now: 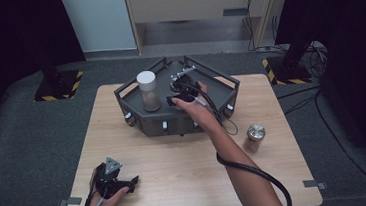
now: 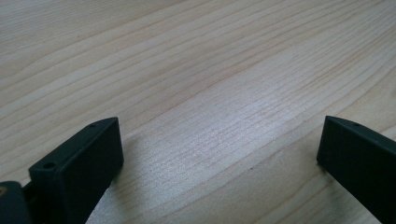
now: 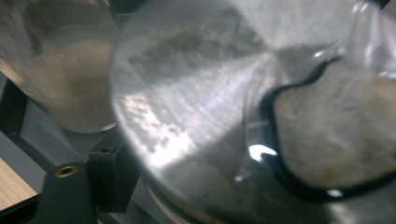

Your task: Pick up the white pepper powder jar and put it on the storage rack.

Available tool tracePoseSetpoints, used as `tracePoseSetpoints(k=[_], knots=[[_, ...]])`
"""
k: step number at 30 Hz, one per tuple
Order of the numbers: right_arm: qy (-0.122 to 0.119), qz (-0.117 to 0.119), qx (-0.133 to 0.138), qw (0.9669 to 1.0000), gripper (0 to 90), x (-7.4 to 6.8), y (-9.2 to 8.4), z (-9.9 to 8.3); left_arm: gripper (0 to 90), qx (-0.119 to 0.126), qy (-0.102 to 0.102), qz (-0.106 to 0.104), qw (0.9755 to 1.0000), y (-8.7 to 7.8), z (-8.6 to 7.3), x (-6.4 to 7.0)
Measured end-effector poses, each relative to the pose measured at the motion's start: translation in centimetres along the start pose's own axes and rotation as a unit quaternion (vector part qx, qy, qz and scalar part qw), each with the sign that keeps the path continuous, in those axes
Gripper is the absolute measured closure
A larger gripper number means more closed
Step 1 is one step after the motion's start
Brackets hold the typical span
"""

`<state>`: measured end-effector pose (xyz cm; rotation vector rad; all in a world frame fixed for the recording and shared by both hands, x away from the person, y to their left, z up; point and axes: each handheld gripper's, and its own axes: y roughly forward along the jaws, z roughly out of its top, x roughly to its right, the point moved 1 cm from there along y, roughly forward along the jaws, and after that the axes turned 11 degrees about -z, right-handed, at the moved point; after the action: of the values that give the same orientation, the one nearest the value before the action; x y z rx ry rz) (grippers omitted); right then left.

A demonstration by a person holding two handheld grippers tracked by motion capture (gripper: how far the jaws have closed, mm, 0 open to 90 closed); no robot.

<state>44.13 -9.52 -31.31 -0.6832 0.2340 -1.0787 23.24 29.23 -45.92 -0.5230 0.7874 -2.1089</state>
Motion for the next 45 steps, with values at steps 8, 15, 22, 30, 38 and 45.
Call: tracePoseSetpoints(k=[8,15,22,30,38,45], knots=[[-0.001,0.001,0.011,0.9999,12.8,0.1,-1.3,0.0,0.0,-0.001,0.000,0.000,1.0000,0.0,0.0,0.0],[-0.002,0.001,0.022,0.9998,9.4,0.5,-2.6,-0.5,0.0,-0.001,0.000,0.000,1.0000,0.0,0.0,0.0],[-0.005,0.003,0.030,0.9995,8.0,1.4,-3.9,-1.5,0.0,0.000,0.000,0.000,1.0000,0.0,0.0,0.0],[-0.007,0.016,0.043,0.9989,7.8,2.5,-5.6,-2.1,0.0,-0.001,0.000,0.000,1.0000,0.0,0.0,0.0],[-0.023,0.020,0.045,0.9985,8.1,3.0,-6.9,-2.7,0.0,-0.001,0.000,0.000,1.0000,0.0,0.0,0.0],[-0.028,0.020,0.040,0.9986,7.8,3.6,-7.5,-3.4,0.0,-0.001,0.000,0.000,1.0000,0.0,0.0,0.0]])
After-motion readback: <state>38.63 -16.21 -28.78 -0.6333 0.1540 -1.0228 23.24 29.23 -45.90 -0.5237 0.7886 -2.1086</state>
